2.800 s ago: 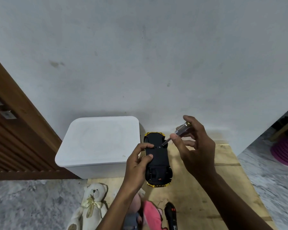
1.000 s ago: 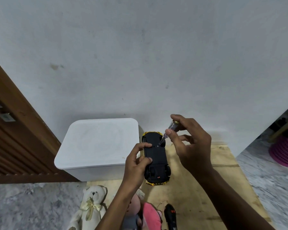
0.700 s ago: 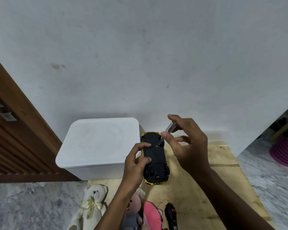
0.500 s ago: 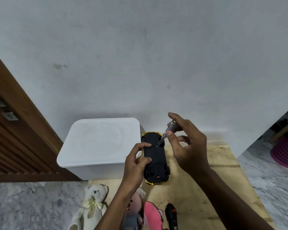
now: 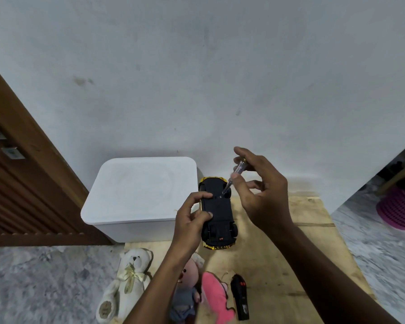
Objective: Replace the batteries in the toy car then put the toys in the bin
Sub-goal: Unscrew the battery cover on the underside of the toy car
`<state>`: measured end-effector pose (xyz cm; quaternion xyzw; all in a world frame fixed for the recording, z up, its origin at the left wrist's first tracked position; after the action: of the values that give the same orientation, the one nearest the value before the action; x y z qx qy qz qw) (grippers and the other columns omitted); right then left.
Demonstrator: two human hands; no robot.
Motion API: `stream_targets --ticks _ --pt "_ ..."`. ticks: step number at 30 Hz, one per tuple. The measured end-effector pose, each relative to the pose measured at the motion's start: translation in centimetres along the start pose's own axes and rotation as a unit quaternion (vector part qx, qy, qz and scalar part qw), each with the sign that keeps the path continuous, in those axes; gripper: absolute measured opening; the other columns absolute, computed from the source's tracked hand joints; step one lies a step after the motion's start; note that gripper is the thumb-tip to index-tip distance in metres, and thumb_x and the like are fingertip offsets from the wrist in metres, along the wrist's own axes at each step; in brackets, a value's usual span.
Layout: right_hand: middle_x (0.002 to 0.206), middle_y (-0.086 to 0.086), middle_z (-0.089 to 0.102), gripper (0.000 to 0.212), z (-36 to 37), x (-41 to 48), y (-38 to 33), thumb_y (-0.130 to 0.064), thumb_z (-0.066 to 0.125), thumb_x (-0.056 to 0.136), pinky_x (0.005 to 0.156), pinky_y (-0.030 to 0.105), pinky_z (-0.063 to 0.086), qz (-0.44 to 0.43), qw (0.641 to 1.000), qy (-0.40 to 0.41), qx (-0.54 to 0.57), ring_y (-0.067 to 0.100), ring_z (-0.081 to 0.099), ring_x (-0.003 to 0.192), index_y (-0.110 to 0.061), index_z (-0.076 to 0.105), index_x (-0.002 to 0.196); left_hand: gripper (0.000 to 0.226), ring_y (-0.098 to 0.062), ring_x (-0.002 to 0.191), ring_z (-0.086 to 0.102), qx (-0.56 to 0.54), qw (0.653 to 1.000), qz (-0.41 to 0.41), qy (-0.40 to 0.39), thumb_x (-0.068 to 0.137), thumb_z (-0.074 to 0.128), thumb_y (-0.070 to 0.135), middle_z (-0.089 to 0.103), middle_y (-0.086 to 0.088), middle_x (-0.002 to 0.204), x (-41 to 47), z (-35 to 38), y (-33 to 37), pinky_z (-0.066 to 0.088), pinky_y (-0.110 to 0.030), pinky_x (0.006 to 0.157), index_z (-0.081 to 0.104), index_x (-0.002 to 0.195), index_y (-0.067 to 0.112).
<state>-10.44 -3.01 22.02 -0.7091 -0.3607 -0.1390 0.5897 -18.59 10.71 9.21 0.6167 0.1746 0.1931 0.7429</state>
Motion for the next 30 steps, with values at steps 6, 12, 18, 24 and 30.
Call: stream_targets --ticks 6,12,18,24,30 --pt "0.097 0.001 0.063 0.048 0.2 0.1 0.0 0.003 0.068 0.088 0.058 0.031 0.059 0.002 1.000 0.007 -0.002 0.020 0.067 0.088 -0.018 0.063 0.131 0.036 -0.018 0.071 0.064 0.009 1.000 0.000 0.007 0.074 0.054 0.006 0.072 0.013 0.092 0.2 -0.4 0.2 0.052 -0.035 0.060 0.063 0.107 0.017" --pt "0.104 -0.001 0.064 0.045 0.4 0.2 0.0 -0.001 0.069 0.088 0.058 0.027 0.058 0.022 1.000 -0.008 0.006 0.019 0.067 0.095 -0.021 0.063 0.128 0.037 -0.020 0.072 0.064 0.012 1.000 0.000 0.009 0.074 0.054 0.007 0.070 0.013 0.094 0.2 -0.6 0.3 0.053 -0.036 0.060 0.063 0.109 0.015" --pt "0.100 -0.007 0.062 0.054 0.7 0.2 0.9 0.003 0.062 0.092 0.060 0.045 0.059 0.053 0.998 -0.009 0.022 0.023 0.068 0.090 -0.030 0.059 0.134 0.037 -0.017 0.069 0.065 0.009 1.000 -0.005 0.005 0.074 0.053 0.006 0.071 0.014 0.090 0.1 -0.6 0.3 0.053 -0.032 0.057 0.062 0.110 0.013" --pt "0.104 -0.005 0.063 0.044 0.5 0.3 0.5 -0.005 0.073 0.087 0.058 0.026 0.056 0.054 0.998 0.004 0.013 0.017 0.067 0.097 -0.027 0.065 0.125 0.038 -0.015 0.068 0.065 0.003 1.000 -0.005 0.005 0.074 0.053 0.006 0.071 0.013 0.092 0.1 -0.7 0.4 0.053 -0.031 0.055 0.062 0.111 0.012" --pt "0.102 -0.008 0.064 0.059 0.9 0.3 1.3 0.004 0.060 0.093 0.061 0.048 0.059 0.076 0.997 -0.012 0.028 0.022 0.068 0.093 -0.035 0.056 0.136 0.034 -0.016 0.067 0.064 -0.003 1.000 -0.012 0.009 0.080 0.054 -0.002 0.071 0.010 0.091 0.2 -0.9 0.3 0.053 -0.029 0.053 0.063 0.109 0.014"
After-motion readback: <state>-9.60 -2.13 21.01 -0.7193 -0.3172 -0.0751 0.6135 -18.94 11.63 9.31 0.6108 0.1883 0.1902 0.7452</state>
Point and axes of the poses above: each hand's wrist, its own x-axis towards the middle knuckle, its own z-axis out of the palm, y = z × x, the point moved 8 cm from there along x, towards the middle knuckle
